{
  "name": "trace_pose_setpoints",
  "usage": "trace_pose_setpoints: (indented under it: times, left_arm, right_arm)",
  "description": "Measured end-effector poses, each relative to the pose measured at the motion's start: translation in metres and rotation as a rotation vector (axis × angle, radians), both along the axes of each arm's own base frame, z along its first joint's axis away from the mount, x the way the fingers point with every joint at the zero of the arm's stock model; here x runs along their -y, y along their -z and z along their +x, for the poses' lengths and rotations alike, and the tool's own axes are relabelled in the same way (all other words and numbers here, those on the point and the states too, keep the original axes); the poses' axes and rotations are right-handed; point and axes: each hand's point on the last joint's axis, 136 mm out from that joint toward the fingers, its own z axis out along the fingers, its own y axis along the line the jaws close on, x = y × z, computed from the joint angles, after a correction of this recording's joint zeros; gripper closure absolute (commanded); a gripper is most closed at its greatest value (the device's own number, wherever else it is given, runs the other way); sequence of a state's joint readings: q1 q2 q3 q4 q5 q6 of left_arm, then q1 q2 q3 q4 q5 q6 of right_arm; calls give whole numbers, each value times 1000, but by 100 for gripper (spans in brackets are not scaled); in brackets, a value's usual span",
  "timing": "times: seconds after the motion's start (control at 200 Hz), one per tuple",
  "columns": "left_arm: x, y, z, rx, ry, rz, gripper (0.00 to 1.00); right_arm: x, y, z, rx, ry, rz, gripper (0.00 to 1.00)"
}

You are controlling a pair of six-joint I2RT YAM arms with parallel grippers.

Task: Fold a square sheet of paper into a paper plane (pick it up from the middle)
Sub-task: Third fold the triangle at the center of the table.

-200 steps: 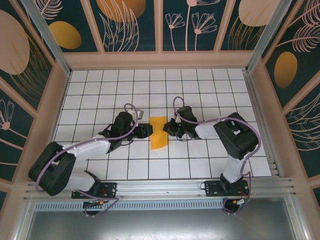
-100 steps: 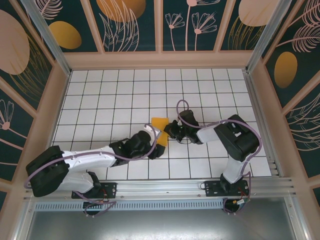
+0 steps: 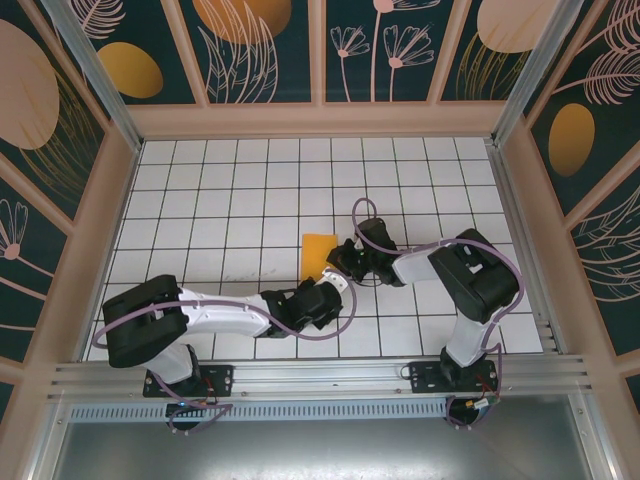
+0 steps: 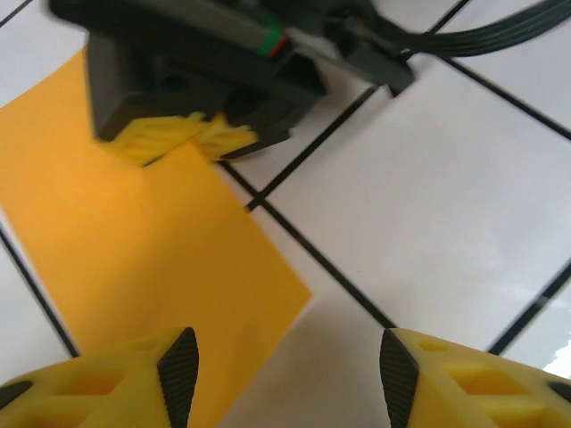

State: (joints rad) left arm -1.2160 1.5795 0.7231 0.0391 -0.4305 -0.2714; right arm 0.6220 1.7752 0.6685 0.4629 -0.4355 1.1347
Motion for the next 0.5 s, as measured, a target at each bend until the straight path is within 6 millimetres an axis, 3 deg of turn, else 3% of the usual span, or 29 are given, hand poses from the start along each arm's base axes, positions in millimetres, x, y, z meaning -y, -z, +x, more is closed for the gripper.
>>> trace_pose_setpoints:
  times: [0.105, 0.24, 0.415, 0.5]
  left_arm:
    - [-1, -3, 4, 23, -21, -4, 72]
    - [-1, -10, 7, 40, -30, -21, 87]
    - [0, -18, 9, 56, -42, -49, 100]
    - [0, -20, 10, 60, -43, -52, 100]
  right_arm:
    - [0, 1, -1, -1, -2, -3, 88]
    - [1, 3, -2, -4, -11, -15, 86]
    - [2, 2, -3, 5, -33, -40, 83]
    - [4, -2, -4, 17, -42, -51, 81]
